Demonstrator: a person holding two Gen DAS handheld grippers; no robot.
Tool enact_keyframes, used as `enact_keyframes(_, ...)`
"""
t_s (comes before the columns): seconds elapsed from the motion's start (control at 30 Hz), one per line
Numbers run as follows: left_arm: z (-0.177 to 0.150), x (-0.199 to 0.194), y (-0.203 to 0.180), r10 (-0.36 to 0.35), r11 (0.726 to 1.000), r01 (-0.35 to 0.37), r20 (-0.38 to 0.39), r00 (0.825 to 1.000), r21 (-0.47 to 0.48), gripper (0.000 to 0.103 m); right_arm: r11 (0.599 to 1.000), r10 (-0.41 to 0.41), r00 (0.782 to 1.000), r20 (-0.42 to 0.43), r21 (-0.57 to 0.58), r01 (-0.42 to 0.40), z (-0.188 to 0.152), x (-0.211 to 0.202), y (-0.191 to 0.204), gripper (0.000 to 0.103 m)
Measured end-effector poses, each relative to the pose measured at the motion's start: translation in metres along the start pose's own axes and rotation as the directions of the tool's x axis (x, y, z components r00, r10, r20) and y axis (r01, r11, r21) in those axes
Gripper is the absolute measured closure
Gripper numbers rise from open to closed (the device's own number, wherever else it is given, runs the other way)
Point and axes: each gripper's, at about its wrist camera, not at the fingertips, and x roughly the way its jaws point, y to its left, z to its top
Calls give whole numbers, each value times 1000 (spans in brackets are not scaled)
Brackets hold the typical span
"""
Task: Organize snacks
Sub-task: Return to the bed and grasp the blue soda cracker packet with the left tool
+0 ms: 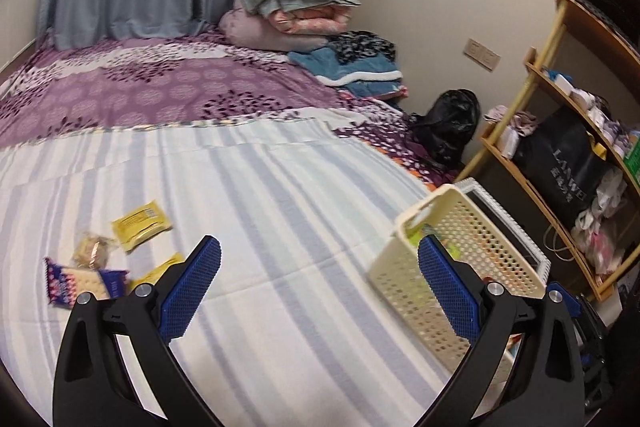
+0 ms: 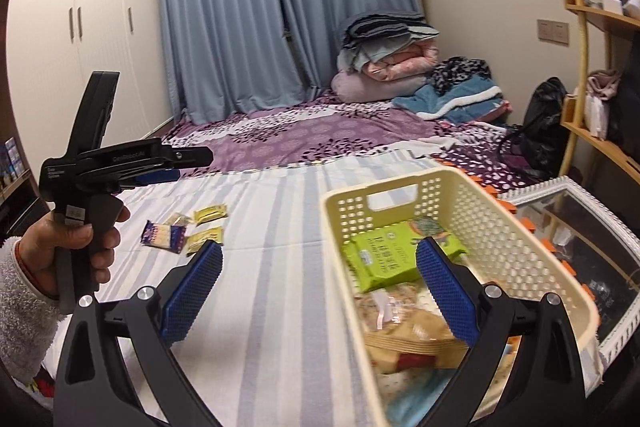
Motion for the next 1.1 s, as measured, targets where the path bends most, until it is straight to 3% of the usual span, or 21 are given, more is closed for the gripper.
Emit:
enact_keyframes(0.27, -8, -13, 77, 133, 982, -132, 2, 991, -132, 3, 995, 91, 993, -69, -41, -94, -8, 28, 39, 6)
enact_keyframes(0.43, -12, -20, 123, 205, 949, -204, -19, 979, -239, 3, 987, 147, 982, -120, -44, -154, -17, 48, 57, 6)
enact_keyframes(0.73, -34, -1, 190, 300, 833, -323, -124, 946, -450, 3, 972, 223, 959, -176, -34, -232, -32, 77, 79, 6)
enact_keyframes(0.93, -44, 22, 203, 367, 771, -407, -180, 913, -491, 3, 966, 252, 947, -198, -9, -259, -40, 88, 79, 6)
enact_keyframes(1.1, -52, 40, 215, 410, 689, -458, -220, 885, -561, 3, 964, 262, 944, -201, 14, -265, -43, 91, 74, 6)
